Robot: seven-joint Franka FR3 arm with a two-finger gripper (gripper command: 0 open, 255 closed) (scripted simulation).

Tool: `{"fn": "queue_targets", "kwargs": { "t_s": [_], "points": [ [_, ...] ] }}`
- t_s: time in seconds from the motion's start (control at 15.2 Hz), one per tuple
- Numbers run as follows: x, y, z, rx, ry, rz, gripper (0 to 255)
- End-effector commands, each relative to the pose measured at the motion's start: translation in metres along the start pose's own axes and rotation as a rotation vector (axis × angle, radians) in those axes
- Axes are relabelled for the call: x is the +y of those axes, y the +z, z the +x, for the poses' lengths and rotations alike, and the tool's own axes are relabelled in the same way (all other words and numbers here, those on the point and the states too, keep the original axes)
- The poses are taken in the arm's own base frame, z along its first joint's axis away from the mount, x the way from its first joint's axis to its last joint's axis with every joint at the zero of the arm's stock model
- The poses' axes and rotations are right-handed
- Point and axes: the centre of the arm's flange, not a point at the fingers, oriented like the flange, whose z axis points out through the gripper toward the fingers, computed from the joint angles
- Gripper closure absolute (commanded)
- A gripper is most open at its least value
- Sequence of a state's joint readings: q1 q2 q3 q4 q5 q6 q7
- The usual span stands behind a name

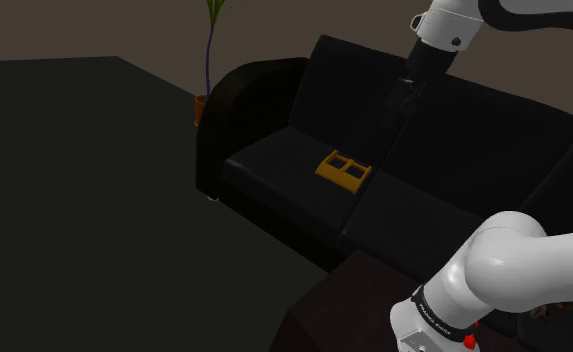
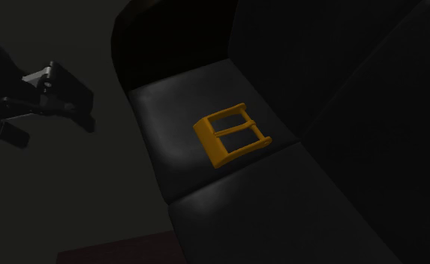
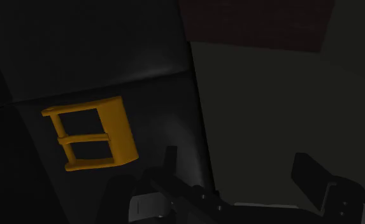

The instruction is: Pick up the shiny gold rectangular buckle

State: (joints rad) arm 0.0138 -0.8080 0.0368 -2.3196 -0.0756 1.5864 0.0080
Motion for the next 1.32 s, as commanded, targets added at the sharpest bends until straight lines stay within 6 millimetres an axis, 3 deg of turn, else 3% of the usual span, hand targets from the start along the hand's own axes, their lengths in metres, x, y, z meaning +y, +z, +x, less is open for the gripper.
{"fn": "queue_targets", "kwargs": {
  "t_s": [0.0, 0.66, 1.25],
  "points": [
    [0.0, 0.0, 0.0, 0.0, 0.0, 0.0, 0],
    [0.054, 0.089, 0.087, -0.031, 0.333, 0.02, 0],
    [0.123, 0.172, 0.144, -0.059, 0.632, 0.037, 0]
  ]
}}
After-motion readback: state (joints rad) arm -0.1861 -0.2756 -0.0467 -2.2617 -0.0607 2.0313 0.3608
